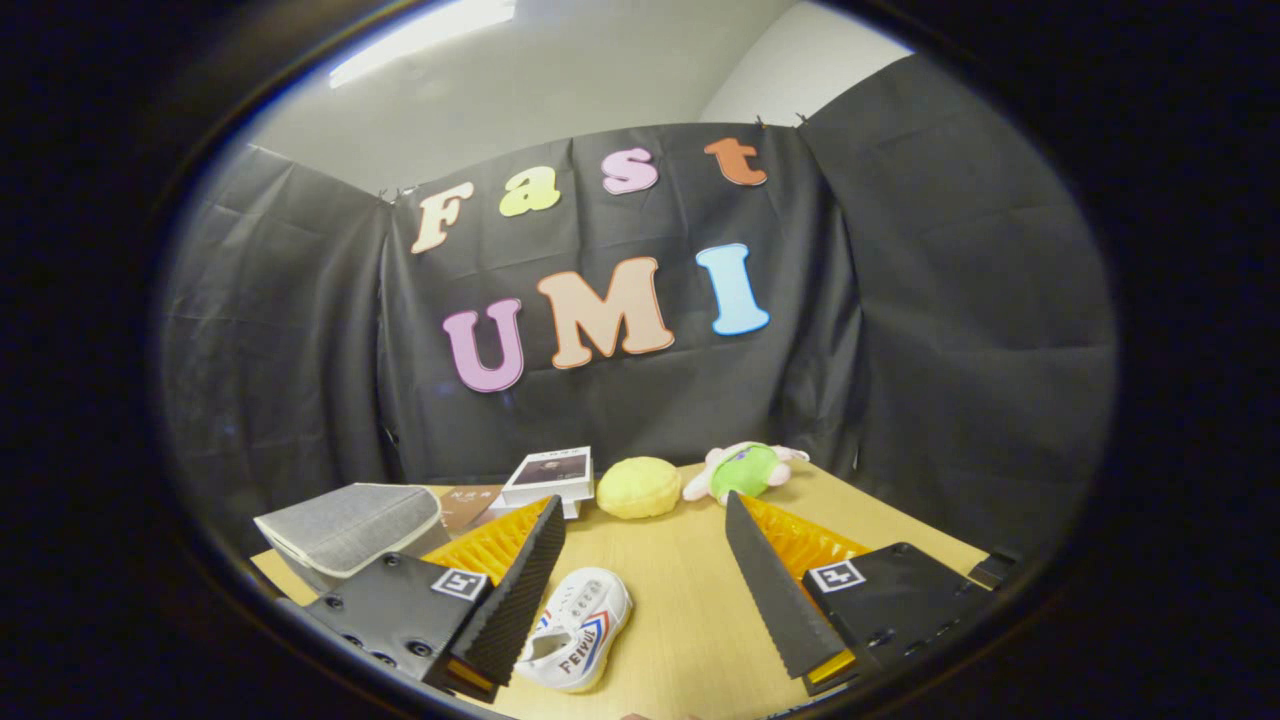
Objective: Open the storage box then place both shoes into the box .Put the left shoe in first, then the right shoe, with the right side of both shoes facing outward in a uniform manner.
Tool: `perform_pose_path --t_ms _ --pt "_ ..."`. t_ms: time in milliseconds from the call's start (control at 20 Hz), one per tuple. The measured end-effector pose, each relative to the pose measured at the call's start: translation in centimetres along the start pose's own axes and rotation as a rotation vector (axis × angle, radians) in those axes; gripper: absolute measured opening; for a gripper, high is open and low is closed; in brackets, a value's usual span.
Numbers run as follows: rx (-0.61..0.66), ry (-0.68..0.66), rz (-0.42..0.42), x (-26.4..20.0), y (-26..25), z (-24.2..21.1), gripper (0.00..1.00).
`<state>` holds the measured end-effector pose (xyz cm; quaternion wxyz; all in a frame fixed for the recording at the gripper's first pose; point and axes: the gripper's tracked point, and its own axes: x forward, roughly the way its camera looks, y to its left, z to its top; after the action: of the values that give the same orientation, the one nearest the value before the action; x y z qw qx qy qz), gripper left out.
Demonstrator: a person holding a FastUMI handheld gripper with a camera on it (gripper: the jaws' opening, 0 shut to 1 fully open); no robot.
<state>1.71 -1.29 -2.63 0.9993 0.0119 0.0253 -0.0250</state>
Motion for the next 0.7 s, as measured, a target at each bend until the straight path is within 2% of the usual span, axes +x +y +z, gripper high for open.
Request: perform_pose_path --t_ms 400,700 --pt "0.008 0.011 0.004 0.5 0.3 -1.0 1.00" --pt "0.066 0.031 0.021 1.1 1.2 -2.0 1.00"
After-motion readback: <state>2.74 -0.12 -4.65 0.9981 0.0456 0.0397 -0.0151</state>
